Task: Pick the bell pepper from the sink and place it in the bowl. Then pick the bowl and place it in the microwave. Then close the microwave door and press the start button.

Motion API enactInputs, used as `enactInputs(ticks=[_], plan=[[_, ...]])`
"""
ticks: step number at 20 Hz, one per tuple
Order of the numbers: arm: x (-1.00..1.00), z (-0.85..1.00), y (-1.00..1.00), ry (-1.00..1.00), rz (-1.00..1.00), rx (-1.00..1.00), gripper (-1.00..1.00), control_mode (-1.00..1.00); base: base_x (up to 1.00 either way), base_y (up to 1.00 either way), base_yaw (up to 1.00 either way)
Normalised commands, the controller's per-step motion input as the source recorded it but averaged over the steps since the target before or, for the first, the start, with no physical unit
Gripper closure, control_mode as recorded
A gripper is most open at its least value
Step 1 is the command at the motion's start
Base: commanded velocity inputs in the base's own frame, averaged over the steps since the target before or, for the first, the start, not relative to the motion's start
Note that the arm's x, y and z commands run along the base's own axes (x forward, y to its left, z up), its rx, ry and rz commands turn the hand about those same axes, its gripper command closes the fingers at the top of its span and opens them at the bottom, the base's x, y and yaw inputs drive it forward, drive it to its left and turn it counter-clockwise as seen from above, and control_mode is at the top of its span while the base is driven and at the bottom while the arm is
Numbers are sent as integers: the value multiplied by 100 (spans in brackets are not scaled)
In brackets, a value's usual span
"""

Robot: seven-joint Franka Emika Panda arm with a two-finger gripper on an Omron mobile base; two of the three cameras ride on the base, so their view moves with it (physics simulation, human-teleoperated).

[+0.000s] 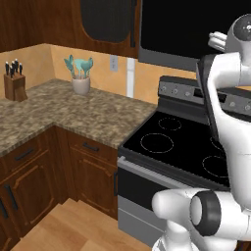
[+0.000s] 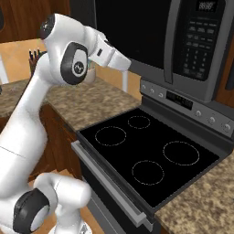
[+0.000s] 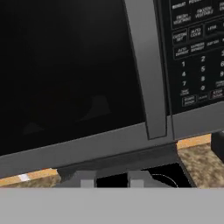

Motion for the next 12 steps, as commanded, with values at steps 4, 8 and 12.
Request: enactInputs(ticks=[4,8,12], plan=[[-97,-3,-1,-15,5,-12,100,-100,0,0,0],[-71,-1,-2,-18,5,-10,100,-100,0,0,0],[-31,0,-10,-13,0,-5,100,-100,0,0,0]])
